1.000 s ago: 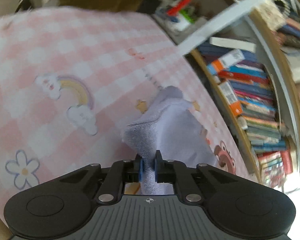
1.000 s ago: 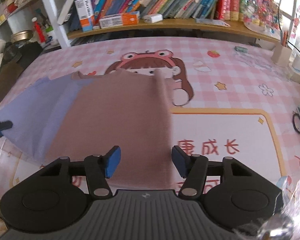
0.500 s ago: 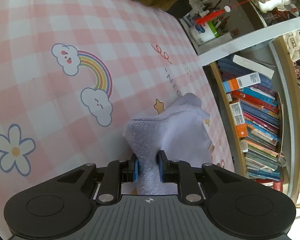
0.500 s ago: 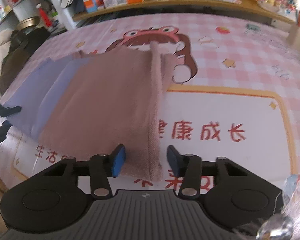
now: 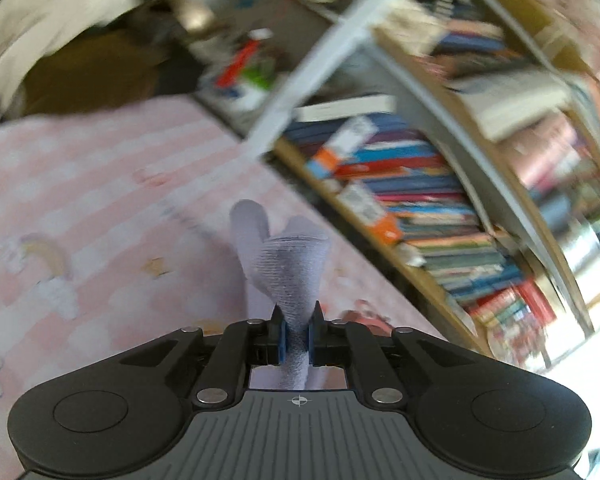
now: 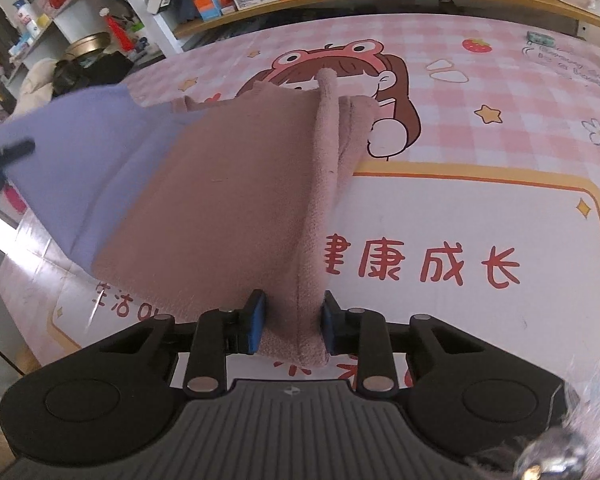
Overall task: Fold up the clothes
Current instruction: 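Lift and fold the lavender half over the mauve half with the left gripper while the right holds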
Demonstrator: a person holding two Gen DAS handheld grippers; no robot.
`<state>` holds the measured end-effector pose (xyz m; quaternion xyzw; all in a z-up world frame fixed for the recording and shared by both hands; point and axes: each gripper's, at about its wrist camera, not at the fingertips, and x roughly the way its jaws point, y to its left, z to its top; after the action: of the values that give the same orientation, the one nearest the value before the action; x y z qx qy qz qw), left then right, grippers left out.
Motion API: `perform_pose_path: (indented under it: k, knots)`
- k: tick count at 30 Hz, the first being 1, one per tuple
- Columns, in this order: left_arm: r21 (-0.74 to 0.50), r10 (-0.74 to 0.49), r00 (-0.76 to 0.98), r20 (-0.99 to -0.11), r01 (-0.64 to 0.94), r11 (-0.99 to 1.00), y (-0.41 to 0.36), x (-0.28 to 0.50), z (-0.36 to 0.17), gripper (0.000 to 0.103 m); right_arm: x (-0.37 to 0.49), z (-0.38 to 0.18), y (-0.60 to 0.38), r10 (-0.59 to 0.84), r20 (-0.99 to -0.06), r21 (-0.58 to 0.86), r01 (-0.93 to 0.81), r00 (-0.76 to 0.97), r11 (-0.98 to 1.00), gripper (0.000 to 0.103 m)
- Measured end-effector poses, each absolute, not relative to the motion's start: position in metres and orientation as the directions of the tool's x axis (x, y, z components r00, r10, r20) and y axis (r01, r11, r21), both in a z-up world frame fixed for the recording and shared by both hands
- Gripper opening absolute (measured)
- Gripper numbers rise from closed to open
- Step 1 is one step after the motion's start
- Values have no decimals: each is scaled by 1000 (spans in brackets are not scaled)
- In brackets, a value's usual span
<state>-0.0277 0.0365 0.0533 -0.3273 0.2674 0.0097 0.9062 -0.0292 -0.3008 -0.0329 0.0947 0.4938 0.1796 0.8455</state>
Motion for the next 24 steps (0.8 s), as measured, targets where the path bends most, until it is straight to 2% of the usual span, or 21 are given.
perform_pose_path:
  k: [6, 10, 14, 17, 20, 24]
  knots:
    - [-440, -196, 861, -469, -35, 897, -35, -27, 88, 8, -27, -35, -306, 435, -787, 360, -247, 438, 900, 26]
    - [-329, -253, 832, -494, 91, 940, -94, -27, 93, 9, -25, -36, -310, 462, -775, 380, -266, 432, 886, 25]
    - [-253, -320, 733, -601, 205, 946, -149, -25, 66, 10, -25, -39, -316, 490, -760, 403, -283, 426, 870, 25]
    - [-177, -312, 639, -704, 267, 947, -180, -20, 28, 11, -25, -40, -320, 510, -751, 421, -292, 419, 859, 25]
    - [-153, -294, 618, -730, 271, 950, -182, -23, 11, 13, -25, -41, -323, 524, -744, 433, -297, 415, 851, 25]
    - [-143, -290, 636, -715, 272, 951, -182, -27, 18, 14, -25, -42, -327, 539, -736, 450, -299, 410, 842, 25]
